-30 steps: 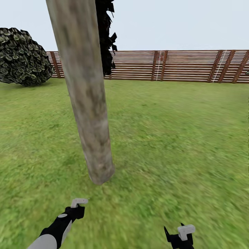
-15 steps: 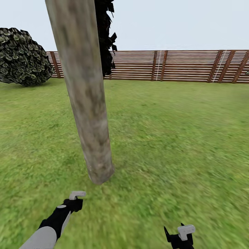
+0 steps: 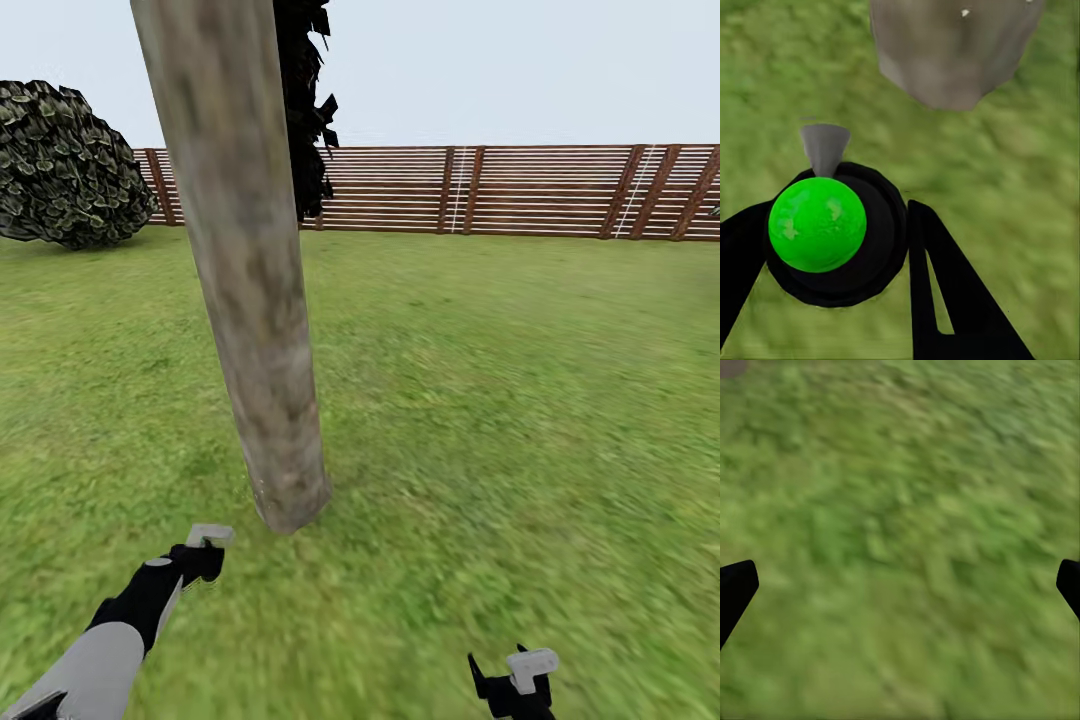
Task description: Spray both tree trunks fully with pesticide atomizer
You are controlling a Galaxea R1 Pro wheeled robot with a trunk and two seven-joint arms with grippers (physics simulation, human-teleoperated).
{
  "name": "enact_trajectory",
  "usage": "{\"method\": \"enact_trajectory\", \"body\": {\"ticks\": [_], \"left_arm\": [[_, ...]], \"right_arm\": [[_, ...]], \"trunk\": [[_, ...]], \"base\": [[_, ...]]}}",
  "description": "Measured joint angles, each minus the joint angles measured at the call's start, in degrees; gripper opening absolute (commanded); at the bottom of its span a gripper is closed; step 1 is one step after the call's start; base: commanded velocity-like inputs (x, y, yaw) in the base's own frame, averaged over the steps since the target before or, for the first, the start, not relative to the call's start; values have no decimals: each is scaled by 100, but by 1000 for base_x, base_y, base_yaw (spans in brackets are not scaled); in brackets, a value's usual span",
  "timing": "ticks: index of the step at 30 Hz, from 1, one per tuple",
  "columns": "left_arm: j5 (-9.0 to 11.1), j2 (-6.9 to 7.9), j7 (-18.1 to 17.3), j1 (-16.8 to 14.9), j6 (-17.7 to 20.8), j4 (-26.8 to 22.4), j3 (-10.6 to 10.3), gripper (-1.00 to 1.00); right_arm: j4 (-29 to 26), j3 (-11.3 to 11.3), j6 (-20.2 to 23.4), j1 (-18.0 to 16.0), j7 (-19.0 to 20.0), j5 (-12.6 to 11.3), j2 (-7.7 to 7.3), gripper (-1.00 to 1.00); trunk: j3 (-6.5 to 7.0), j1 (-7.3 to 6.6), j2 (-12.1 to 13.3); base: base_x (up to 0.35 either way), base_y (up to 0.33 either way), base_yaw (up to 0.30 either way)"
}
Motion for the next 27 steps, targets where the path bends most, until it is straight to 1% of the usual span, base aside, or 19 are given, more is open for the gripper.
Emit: {"method": "enact_trajectory", "body": {"ticks": [4, 10, 14, 18, 19, 22, 23, 24, 25, 26, 27], "left_arm": [[130, 5, -1, 18, -128, -112, 5, -100], [297, -11, 23, 51, -256, -105, -27, -100], [299, -34, 22, 64, -257, -98, -36, -100], [286, -161, 37, 66, -262, -100, -41, -100], [283, -170, 16, 66, -264, -102, -42, -100], [269, -184, -15, 63, -250, -113, -83, -100], [269, -184, -21, 58, -224, -115, -154, -100], [271, -176, -23, 55, -210, -116, -220, -100], [265, -113, -111, 55, -188, -117, -352, -100], [256, -71, -199, 52, -184, -124, -372, -100], [240, 30, -392, 50, -177, -146, -386, -100]], "right_arm": [[-3, 5, 2, 2, 8, 6, -12, 100], [-11, -2, -4, 2, 7, -17, -14, 100], [-10, -3, -7, 2, 1, -21, -14, 100], [-9, -6, -7, 2, -6, -27, -17, 100], [-14, -9, -7, 2, -11, -27, -20, 100], [-18, -11, -8, 2, -18, -27, -23, 100], [-18, -11, -7, 2, -19, -27, -23, 100], [-18, -11, -7, 2, -19, -27, -23, 100], [-18, -11, -7, 2, -19, -26, -23, 100], [-18, -11, -7, 2, -19, -26, -23, 100], [-18, -11, -7, 2, -19, -26, -23, 100]], "trunk": [[0, 0, 0], [0, 0, 0], [0, -1, 0], [0, -1, 0], [0, -1, 0], [0, 0, 0], [0, 0, 0], [0, 0, 0], [0, 0, 0], [0, 0, 0], [0, 0, 0]], "base": [[0, 0, 0], [0, 0, 0], [117, 23, 0], [145, 58, 0], [23, 9, 0], [10, 4, 0], [3, 1, 0], [0, 0, 0], [0, 0, 0], [0, 0, 0], [0, 0, 0]]}}
